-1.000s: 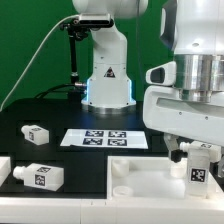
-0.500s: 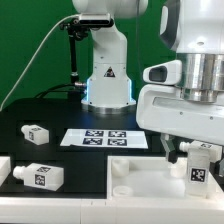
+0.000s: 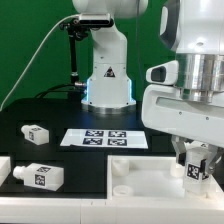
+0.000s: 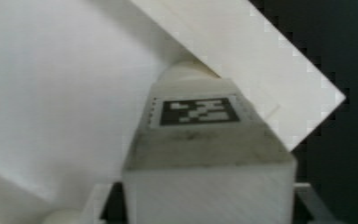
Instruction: Assemble one leg
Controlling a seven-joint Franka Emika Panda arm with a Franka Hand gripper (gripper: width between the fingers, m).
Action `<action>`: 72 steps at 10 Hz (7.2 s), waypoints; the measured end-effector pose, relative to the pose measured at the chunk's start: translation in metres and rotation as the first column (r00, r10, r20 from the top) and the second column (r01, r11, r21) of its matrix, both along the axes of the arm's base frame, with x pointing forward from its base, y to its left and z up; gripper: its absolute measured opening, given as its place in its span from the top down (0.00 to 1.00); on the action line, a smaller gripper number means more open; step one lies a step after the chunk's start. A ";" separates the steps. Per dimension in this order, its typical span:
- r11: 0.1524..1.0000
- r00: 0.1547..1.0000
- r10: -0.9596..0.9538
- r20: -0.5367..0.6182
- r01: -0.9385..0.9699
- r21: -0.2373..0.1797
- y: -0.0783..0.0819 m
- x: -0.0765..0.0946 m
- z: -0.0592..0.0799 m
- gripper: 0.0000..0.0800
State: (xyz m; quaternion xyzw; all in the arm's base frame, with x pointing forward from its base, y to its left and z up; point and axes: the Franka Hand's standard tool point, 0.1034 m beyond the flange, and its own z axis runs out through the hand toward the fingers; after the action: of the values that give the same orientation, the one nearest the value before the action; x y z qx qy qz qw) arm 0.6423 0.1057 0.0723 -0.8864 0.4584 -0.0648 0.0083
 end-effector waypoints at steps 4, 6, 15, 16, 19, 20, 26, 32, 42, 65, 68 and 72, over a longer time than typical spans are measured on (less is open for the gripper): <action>0.875 0.879 -0.477 -0.028 0.477 0.083 -0.010 -0.003 -0.003 0.64; 0.675 0.689 -0.720 -0.084 0.723 0.148 -0.009 -0.005 -0.004 0.64; 0.903 0.917 -0.397 -0.046 0.399 0.158 0.023 -0.009 -0.001 0.20; 0.924 0.936 -0.350 -0.041 0.352 0.152 0.021 -0.008 -0.002 0.19; 0.985 0.991 -0.129 -0.018 0.131 0.116 0.017 -0.008 -0.002 0.19; 0.993 0.996 0.094 -0.005 -0.093 0.074 0.013 -0.006 -0.001 0.19; 0.996 1.000 -0.007 -0.012 0.008 0.086 0.011 -0.006 -0.002 0.64; 0.726 0.743 -0.659 -0.119 0.669 0.156 0.010 0.000 -0.002 0.64; 0.959 0.973 -0.228 -0.033 0.230 0.164 0.008 0.001 0.000 0.19; 0.544 0.572 -0.808 -0.139 0.816 0.195 -0.009 -0.006 -0.002 0.64; 0.443 0.472 -0.868 -0.157 0.877 0.187 -0.009 -0.007 -0.002 0.64; 0.481 0.517 -0.844 -0.142 0.847 0.228 -0.010 -0.003 0.024 0.32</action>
Offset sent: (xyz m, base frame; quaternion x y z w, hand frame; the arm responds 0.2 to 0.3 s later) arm -0.0021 -0.0219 -0.0056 -0.0311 -0.0278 0.3727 0.9270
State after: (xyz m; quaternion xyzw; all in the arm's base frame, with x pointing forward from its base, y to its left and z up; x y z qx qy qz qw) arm 0.6393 0.0955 0.0960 -0.5366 0.8386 0.0069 0.0932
